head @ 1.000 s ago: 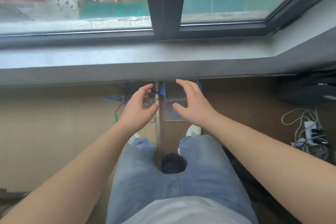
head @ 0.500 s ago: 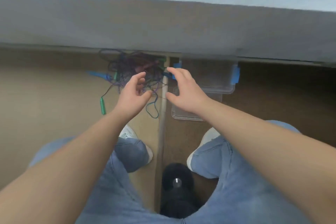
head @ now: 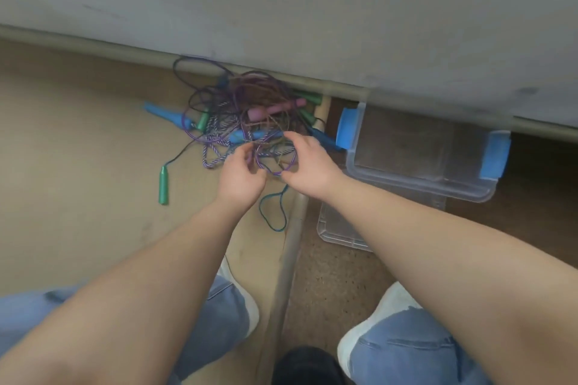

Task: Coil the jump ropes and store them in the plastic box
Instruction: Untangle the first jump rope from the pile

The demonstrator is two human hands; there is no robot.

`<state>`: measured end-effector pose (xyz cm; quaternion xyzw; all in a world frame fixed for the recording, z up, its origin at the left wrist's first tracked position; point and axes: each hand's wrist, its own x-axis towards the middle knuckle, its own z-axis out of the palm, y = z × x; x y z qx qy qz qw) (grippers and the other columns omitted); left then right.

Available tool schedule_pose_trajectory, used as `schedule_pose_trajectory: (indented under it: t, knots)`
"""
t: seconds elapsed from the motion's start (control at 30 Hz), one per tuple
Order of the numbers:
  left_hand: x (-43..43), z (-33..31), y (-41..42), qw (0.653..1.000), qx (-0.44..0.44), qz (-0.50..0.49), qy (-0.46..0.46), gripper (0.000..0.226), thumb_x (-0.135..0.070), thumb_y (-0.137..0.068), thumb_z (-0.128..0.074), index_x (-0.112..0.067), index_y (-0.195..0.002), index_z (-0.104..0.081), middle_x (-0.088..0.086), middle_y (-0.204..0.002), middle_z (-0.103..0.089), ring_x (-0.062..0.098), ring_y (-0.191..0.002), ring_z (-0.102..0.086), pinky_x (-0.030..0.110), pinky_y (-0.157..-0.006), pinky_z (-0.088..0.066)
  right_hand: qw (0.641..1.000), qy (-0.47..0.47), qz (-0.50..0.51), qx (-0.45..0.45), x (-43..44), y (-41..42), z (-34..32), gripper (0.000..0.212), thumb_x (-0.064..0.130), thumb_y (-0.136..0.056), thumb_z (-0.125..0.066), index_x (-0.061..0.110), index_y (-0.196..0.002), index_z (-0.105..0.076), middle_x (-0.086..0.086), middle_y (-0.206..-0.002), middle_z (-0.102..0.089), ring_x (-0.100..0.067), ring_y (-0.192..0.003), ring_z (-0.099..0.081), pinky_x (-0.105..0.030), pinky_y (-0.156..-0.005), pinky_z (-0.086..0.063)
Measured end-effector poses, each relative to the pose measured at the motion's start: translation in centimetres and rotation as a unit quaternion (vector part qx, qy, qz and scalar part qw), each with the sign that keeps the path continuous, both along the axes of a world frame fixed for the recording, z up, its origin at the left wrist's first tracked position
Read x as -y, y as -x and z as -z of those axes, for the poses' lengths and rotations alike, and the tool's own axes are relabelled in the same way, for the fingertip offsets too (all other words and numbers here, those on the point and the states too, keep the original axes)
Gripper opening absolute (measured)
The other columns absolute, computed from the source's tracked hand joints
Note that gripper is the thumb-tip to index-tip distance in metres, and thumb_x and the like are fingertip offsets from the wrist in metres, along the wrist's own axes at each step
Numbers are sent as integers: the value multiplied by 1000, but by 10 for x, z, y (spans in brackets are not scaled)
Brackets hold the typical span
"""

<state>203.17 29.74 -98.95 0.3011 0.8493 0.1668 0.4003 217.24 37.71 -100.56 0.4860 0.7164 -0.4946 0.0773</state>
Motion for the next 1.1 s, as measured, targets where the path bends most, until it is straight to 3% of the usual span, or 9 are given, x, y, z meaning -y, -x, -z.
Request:
schedule_pose_trajectory:
  t: [0.23, 0.37, 0.5, 0.57, 0.67, 0.77, 0.83, 1.0, 1.1]
  knots:
    - [-10, 50, 22, 998, -53, -14, 8, 68, -16, -85, -63, -17, -149, -40, 14, -141, -44, 29, -130, -47, 34, -111, -33, 999, -15, -22, 20, -9, 12, 33, 77, 28, -85, -65, 23, -154, -32, -10, -148, -47, -34, -137, -38, -40, -113, -36]
    - [-28, 69, 33, 995, -81, 13, -58, 72, -15, -80, -61, -18, -148, -40, 11, -142, -43, 28, -127, -49, 37, -110, -37, 998, -49, 34, -6, -26, 36, 51, 71, 29, -82, -67, 22, -148, -41, -7, -149, -42, -28, -134, -46, -38, -109, -42]
    - [-52, 78, 46, 984, -84, -5, -155, 85, -12, -80, -60, -11, -157, -22, 11, -158, -33, 24, -146, -32, 29, -118, -26, 1000, -22, -3, 14, -42, 59, 66, 53, 28, -83, -68, 22, -135, -58, -8, -148, -43, -28, -139, -40, -30, -109, -34]
    - [-60, 76, 52, 985, -56, -31, -160, 83, -11, -84, -58, -17, -157, -19, 6, -153, -44, 19, -138, -42, 20, -107, -30, 999, -29, -7, 33, -44, 64, 71, 50, 30, -82, -68, 21, -130, -60, -9, -142, -48, -31, -132, -46, -32, -109, -36]
    - [-65, 81, 61, 988, -47, -35, -141, 65, -16, -89, -55, -24, -150, -36, -6, -115, -67, 19, -109, -62, 25, -91, -44, 999, -40, 7, 28, -42, 61, 72, 48, 26, -83, -69, 19, -130, -62, -7, -133, -60, -28, -122, -55, -28, -101, -39]
    - [-63, 82, 68, 986, -70, -61, -139, 46, -16, -92, -53, -24, -137, -54, -13, -92, -62, 14, -88, -59, 22, -79, -41, 998, -34, 38, 25, -40, 55, 71, 37, 19, -84, -66, 22, -121, -66, 0, -111, -70, -24, -107, -63, -22, -82, -39]
    - [-59, 82, 71, 986, -59, -82, -135, 43, -16, -93, -54, -23, -135, -56, -10, -95, -63, 10, -85, -58, 22, -79, -44, 997, -24, 71, 16, -38, 51, 69, 30, 16, -83, -65, 22, -112, -67, 7, -90, -64, -22, -94, -64, -24, -74, -40]
    - [-35, 82, 60, 991, -28, -46, -122, 84, -12, -78, -59, -16, -154, -25, 9, -139, -45, 21, -124, -52, 35, -108, -43, 991, -13, 130, -8, -30, 40, 59, 30, 14, -88, -62, 20, -118, -62, 15, -79, -54, -16, -80, -62, -22, -61, -38]
    - [-25, 68, 39, 986, -47, 77, -140, 93, -7, -70, -60, -18, -155, -23, 10, -147, -35, 24, -138, -36, 29, -115, -29, 985, 17, 171, -15, -22, 31, 45, 38, 17, -95, -58, 16, -133, -56, 6, -85, -65, -11, -60, -67, -11, -52, -41]
